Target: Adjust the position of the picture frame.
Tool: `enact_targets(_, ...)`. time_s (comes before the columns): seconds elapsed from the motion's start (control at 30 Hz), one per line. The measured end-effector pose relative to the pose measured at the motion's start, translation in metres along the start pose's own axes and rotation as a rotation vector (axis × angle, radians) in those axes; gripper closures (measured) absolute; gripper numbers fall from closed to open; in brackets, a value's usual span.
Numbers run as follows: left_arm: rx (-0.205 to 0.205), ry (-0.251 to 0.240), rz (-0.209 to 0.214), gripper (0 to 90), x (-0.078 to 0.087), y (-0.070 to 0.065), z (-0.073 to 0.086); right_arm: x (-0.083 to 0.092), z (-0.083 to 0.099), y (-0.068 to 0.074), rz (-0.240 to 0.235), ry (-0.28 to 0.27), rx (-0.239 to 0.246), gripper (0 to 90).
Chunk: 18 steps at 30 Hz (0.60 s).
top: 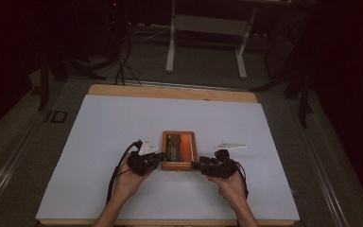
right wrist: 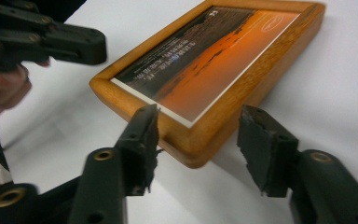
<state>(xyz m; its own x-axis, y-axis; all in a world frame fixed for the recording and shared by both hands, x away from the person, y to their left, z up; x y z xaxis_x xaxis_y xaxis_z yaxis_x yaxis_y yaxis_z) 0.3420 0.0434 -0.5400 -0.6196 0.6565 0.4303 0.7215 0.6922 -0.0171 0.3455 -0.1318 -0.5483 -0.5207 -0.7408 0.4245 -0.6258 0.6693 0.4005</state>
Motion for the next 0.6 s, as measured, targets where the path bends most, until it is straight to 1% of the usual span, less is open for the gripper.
enact_targets(0.03,0.001,0.004,0.005,88.4,-0.001,-0.001,0.001,-0.002,0.001,0.001,-0.005,0.007,-0.018,42.8)
enact_targets(0.13,-0.003,0.005,0.012,88.3,-0.002,-0.002,0.001,-0.007,0.001,0.002,-0.002,0.015,-0.042,40.2)
enact_targets(0.2,-0.013,0.009,0.022,88.3,-0.004,-0.004,0.0,-0.009,0.001,0.0,0.004,0.011,-0.079,40.2)
enact_targets(0.23,-0.026,0.017,0.033,88.3,-0.005,-0.006,0.001,-0.009,0.001,0.0,0.002,0.01,-0.096,39.8)
enact_targets(0.27,-0.045,0.031,0.034,88.4,-0.007,-0.008,0.002,-0.01,0.001,-0.001,0.0,0.009,-0.114,38.9)
enact_targets(0.3,-0.065,0.041,0.02,88.8,-0.009,-0.009,0.003,-0.011,0.001,-0.001,-0.004,0.009,-0.127,38.3)
enact_targets(0.33,-0.069,0.046,0.013,88.9,-0.01,-0.01,0.003,-0.011,0.002,0.0,-0.01,0.013,-0.142,37.8)
enact_targets(0.43,-0.055,0.052,0.017,89.0,-0.008,-0.008,0.004,-0.013,0.001,0.0,-0.001,0.018,-0.152,36.2)
enact_targets(0.47,-0.055,0.056,0.017,89.1,-0.008,-0.007,0.005,-0.014,0.001,0.001,-0.007,0.017,-0.158,36.0)
enact_targets(0.6,-0.028,0.065,0.012,89.1,-0.004,-0.003,0.014,-0.017,-0.003,0.004,-0.016,0.009,-0.191,36.3)
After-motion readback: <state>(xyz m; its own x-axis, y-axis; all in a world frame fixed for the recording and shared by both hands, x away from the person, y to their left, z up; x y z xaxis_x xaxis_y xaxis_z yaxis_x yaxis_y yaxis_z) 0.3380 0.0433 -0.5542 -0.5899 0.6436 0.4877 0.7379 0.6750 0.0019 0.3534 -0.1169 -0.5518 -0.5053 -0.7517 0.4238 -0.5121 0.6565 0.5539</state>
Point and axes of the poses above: each handheld gripper's, and its own axes: x roughly backward along the jaws, z roughly out of its underside, y roughly to its left, the point moved 8 cm from there along -x, roughly forward along the jaws, and after that the axes turned 12 degrees about -y, right-handed, at the moved point
